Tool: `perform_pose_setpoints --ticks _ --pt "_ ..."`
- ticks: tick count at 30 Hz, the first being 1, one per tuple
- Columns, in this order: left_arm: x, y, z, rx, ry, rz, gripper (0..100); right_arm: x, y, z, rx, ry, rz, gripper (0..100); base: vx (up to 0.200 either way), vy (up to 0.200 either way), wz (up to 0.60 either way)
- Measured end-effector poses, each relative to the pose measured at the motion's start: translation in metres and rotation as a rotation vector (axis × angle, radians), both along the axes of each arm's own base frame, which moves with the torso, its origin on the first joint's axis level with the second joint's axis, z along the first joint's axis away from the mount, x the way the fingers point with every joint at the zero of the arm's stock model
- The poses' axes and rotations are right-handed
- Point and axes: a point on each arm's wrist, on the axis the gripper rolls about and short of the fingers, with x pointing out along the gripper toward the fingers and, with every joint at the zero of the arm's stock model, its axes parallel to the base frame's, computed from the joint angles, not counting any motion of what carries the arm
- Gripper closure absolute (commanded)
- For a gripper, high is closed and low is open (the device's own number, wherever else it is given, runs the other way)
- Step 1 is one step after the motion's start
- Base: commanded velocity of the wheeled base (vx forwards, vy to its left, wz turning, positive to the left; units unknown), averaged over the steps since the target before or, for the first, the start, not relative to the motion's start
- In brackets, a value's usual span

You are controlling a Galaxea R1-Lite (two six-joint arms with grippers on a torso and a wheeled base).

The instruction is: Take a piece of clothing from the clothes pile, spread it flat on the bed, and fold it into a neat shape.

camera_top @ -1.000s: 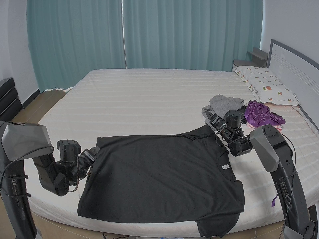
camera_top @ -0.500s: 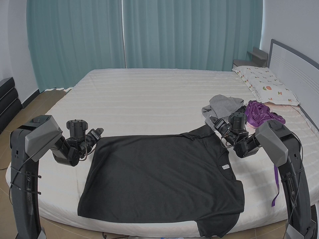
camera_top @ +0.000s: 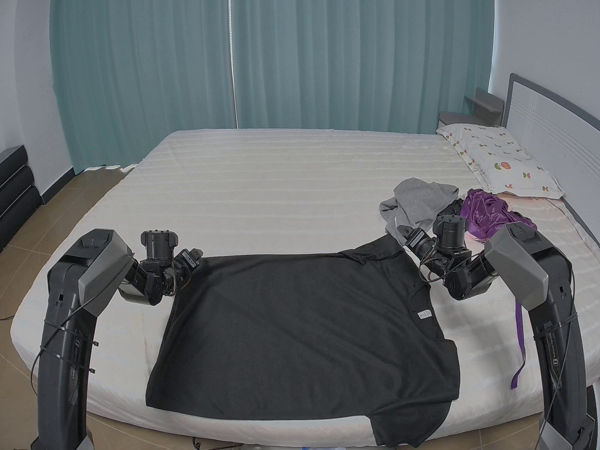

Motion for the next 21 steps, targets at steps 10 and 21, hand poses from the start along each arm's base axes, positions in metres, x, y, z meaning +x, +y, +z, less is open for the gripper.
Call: perform_pose_setpoints --ticks 10,21 --pt "0.017 -0.001 -0.007 0.014 -0.036 0.034 100 -0.001 0.002 -0.001 0.001 0.002 0.005 0 0.0 0.0 0.0" --pt "0.033 0.004 -0.006 0.054 -0.111 0.156 100 -0.001 0.002 -0.002 0.015 0.006 0.0 0 0.0 0.0 0.0"
